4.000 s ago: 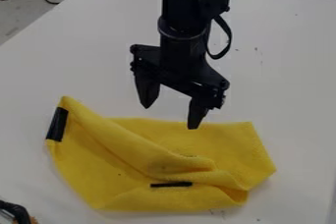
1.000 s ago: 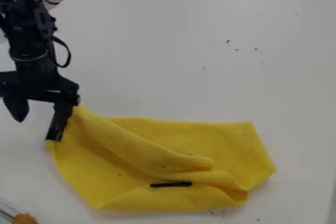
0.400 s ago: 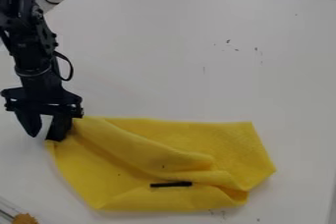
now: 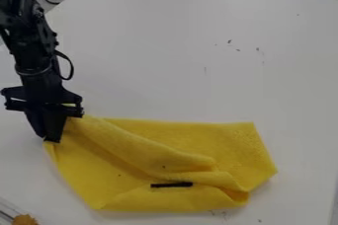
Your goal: Pull the cloth to left bottom of the table
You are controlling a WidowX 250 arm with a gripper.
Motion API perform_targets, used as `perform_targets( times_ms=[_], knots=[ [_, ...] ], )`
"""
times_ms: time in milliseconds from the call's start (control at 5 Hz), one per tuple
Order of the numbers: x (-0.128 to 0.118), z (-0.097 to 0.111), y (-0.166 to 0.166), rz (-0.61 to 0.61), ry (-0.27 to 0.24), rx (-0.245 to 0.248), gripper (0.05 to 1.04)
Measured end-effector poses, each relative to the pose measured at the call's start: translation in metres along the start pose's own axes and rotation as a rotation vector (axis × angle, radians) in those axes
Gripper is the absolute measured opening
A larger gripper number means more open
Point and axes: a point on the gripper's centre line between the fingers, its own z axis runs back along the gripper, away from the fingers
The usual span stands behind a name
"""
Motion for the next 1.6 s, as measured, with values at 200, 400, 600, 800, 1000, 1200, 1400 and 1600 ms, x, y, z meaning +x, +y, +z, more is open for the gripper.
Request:
perform_targets(
  times_ms=[200, 400, 600, 800, 1000, 1200, 1400, 1600],
  knots=[
    [0.002, 0.007, -0.002, -0.022, -0.011, 0.019, 0.060],
    [0.012, 0.019, 0.003, -0.032, -0.055, 0.044, 0.053],
    [0.022, 0.037, 0.010, -0.036, -0.100, 0.084, 0.053],
    [0.041, 0.075, 0.006, -0.078, -0.198, 0.147, 0.053],
    [0.040, 0.097, -0.013, -0.100, -0.210, 0.183, 0.053],
    [0.031, 0.119, -0.053, -0.132, -0.217, 0.198, 0.053],
    [0.016, 0.126, -0.088, -0.153, -0.184, 0.200, 0.052],
    [0.001, 0.133, -0.123, -0.162, -0.201, 0.177, 0.052]
  ],
)
